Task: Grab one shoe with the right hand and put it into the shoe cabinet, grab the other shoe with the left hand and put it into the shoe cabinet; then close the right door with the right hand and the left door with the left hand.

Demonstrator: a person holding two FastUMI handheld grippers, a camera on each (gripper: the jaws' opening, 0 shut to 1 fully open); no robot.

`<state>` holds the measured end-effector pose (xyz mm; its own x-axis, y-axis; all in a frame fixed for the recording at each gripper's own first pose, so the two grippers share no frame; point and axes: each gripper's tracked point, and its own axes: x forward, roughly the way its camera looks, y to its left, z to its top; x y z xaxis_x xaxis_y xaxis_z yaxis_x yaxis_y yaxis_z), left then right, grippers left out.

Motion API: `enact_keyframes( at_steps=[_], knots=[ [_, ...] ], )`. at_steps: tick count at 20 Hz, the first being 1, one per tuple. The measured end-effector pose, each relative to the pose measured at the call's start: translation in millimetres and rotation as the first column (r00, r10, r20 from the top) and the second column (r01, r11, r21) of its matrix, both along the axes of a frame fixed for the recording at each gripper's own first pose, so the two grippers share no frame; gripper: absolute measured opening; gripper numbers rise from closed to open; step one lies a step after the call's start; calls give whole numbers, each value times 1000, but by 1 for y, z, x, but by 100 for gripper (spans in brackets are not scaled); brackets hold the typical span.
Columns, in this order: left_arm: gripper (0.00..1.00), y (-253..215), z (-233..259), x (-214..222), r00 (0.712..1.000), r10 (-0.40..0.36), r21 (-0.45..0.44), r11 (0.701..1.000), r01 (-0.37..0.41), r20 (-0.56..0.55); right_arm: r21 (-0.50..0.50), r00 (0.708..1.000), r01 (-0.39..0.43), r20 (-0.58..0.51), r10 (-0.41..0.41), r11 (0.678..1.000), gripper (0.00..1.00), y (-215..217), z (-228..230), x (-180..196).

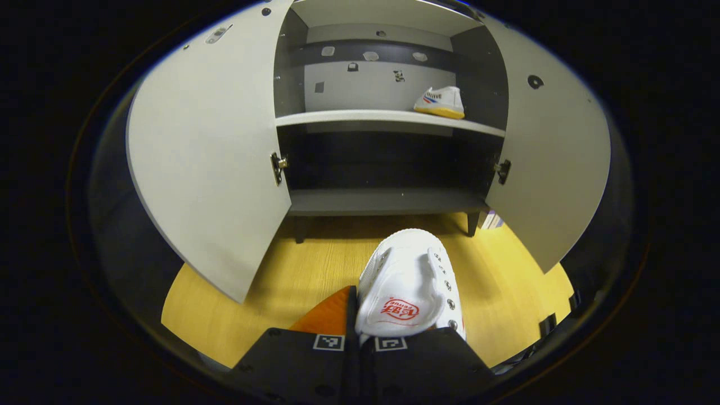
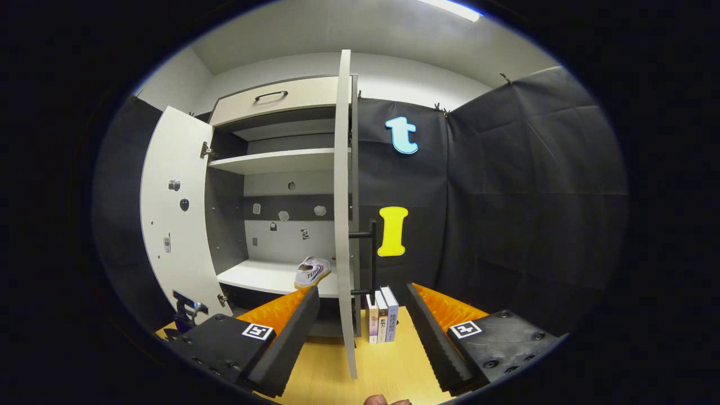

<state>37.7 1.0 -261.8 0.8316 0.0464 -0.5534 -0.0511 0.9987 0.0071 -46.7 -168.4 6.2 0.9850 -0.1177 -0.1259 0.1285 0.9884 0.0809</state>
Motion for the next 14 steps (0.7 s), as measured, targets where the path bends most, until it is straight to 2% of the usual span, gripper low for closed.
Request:
enact_keyframes(
  at_steps=[3,5,7,10,14],
  knots=[
    [6,-6,55,17,999,8,-5,1000,-8,43,32,1000,7,-9,-7,999,98,-8,-9,3],
    [6,-10,91,37,997,17,-22,1000,-15,81,10,1000,15,-13,-15,1000,98,-14,-19,4],
    [5,-12,127,61,992,29,-30,999,-25,125,-13,997,-12,-74,11,1000,97,-10,-42,2],
    [6,-6,171,99,981,58,-25,998,-55,185,39,996,-19,-88,22,999,97,-10,-48,-1],
    [6,8,205,157,970,124,-31,992,-120,211,-24,996,10,-85,-12,1000,98,-27,-52,-3]
  ],
)
